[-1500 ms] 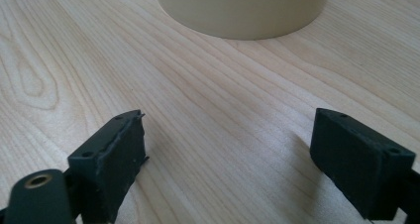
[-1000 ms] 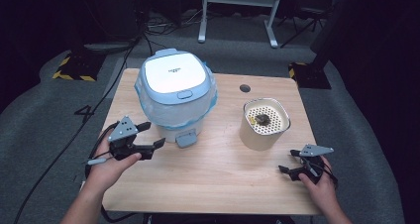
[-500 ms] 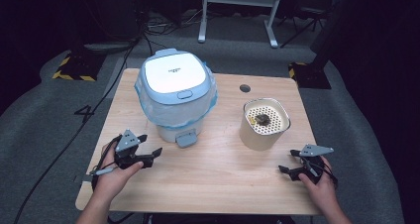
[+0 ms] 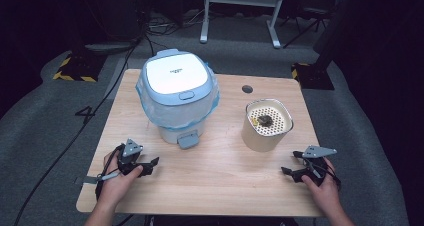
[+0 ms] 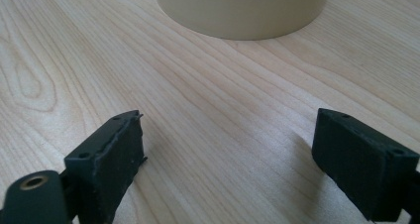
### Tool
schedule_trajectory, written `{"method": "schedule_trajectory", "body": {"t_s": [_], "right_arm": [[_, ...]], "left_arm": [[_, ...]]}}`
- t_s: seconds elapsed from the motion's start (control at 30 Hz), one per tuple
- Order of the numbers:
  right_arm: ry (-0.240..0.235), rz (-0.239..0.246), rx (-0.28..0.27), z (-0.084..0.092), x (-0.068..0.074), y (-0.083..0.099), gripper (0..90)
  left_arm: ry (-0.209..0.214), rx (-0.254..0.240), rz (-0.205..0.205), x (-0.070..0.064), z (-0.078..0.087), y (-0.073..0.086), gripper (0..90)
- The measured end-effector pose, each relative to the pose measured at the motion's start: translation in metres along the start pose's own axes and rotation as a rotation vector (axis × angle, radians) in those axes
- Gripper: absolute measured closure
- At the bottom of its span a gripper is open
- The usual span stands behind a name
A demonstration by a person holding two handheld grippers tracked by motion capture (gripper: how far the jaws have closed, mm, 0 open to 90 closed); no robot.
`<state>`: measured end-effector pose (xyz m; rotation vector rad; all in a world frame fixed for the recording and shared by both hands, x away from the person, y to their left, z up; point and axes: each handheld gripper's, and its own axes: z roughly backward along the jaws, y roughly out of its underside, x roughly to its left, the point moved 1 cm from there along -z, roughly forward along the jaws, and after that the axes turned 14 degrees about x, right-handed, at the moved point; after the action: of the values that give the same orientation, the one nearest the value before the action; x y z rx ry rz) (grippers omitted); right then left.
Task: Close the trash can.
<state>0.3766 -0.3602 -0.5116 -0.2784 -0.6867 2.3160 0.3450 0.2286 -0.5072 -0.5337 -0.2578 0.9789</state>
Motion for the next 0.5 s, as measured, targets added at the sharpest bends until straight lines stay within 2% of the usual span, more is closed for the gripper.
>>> {"method": "schedule_trajectory", "body": {"t_s": [0.1, 0.23, 0.5], "right_arm": [[0.000, 0.000, 0.000, 0.0000, 0.0000, 0.0000, 12.6], [0.000, 0.000, 0.000, 0.0000, 0.0000, 0.0000, 12.6], [0.000, 0.000, 0.000, 0.0000, 0.0000, 0.0000, 12.6]], "left_arm": [[0.003, 0.041, -0.008, -0.0005, -0.0041, 0.0019, 20.1], [0.001, 0.043, -0.019, -0.0004, -0.0040, 0.0019, 18.8], [0.005, 0.048, -0.007, 0.0000, -0.0045, 0.0016, 16.3]]}}
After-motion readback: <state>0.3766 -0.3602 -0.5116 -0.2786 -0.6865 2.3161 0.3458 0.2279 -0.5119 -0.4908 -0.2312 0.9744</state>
